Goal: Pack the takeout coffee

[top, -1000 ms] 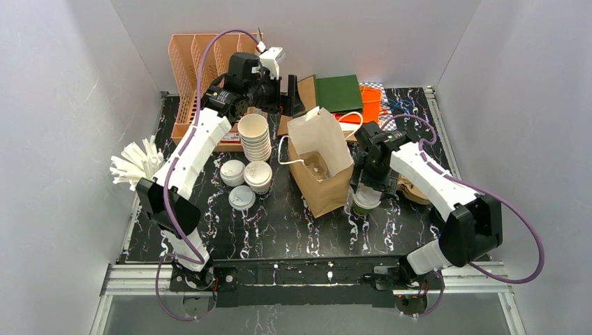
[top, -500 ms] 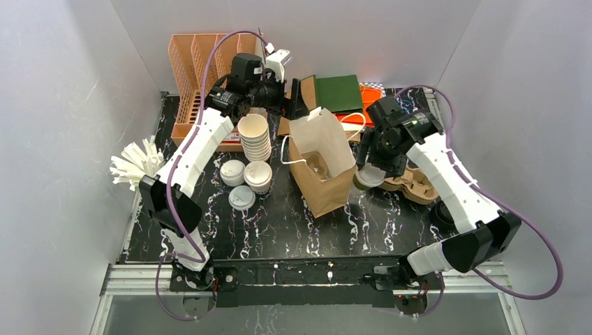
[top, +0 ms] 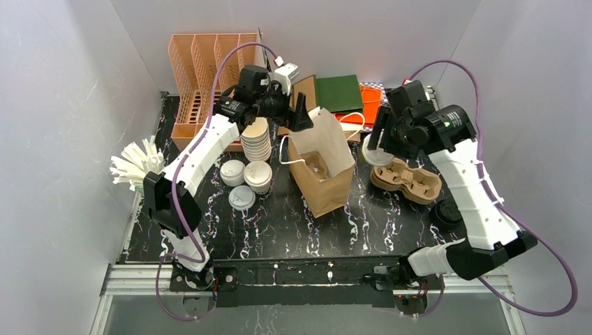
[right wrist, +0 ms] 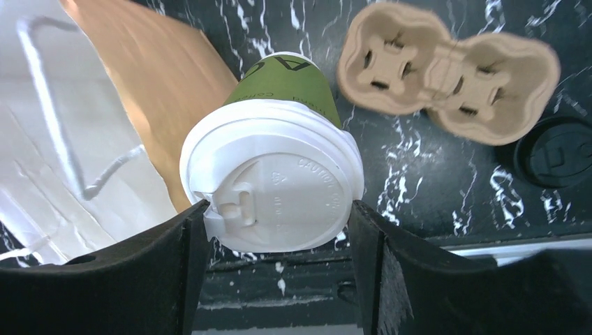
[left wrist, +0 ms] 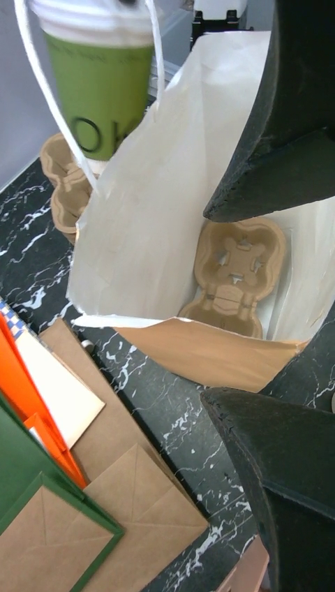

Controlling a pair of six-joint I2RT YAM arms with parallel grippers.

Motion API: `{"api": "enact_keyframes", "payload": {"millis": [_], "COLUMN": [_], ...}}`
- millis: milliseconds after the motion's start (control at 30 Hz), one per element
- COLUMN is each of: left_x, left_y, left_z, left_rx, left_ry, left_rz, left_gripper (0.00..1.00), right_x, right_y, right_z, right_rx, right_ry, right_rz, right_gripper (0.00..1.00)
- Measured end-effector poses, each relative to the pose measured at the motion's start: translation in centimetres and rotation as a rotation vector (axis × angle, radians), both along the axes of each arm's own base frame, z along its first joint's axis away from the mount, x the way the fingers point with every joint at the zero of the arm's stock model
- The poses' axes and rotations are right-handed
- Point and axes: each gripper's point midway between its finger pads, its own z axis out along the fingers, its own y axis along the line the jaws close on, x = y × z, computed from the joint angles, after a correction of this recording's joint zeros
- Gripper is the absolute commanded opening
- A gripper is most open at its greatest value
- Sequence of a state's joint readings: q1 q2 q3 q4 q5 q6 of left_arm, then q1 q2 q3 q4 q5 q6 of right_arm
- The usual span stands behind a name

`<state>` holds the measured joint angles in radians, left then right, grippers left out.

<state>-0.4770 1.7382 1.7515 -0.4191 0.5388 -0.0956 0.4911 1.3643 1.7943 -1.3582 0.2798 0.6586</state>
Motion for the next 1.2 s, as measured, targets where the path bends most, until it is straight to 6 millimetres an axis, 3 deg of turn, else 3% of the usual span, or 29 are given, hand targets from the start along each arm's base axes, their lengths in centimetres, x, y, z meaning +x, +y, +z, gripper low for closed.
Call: {"api": "enact_keyframes", "payload": {"millis": [133,400,567,700,767,867,1033,1200], "left_x": [-0.8,-0.5,-0.3,-0.3,-0.3,-0.3,-0.3,-1.5], "left_y": [-0.6,-1.0,-1.2,-1.4,-1.5,-1.6,-1.7,-1.9], "left_z": [-1.4,-1.7,-1.7,-1.9,-1.9,-1.9,-1.5,0.6], "left_rx": [0.028,0.097,0.151,0.178,0.185,0.189,0.191,0.171], "left_ry": [0.004,-0.079,-0.145,-0.170,-0.176,-0.182,-0.199,-0.253], "left_rz": [-0.029,-0.011,-0.005,0.007,0.010,0.010,0.016,0.022], "left_gripper": [0.78,0.46,0.13,0.01,0.00,0.00,0.00,0.00], "right_x": [1.0,2.7,2.5,1.4,0.8,0.4,0.7,0.4], "right_y": [-1.0,-1.0,0.8,3.0,4.2,5.9,7.8,8.6], "right_z": [2.9,9.1,12.7,15.2,15.8,15.2,10.4,6.2], "right_rx": [-0.025,-0.004,0.079,0.178,0.228,0.280,0.304,0.304], "right_ry": [-0.122,-0.372,-0.510,-0.593,-0.610,-0.591,-0.454,-0.339], "right_rz": [-0.004,0.054,0.182,0.317,0.384,0.464,0.543,0.579], "right_gripper": [0.56,0.55,0.51,0.47,0.45,0.44,0.42,0.41]}}
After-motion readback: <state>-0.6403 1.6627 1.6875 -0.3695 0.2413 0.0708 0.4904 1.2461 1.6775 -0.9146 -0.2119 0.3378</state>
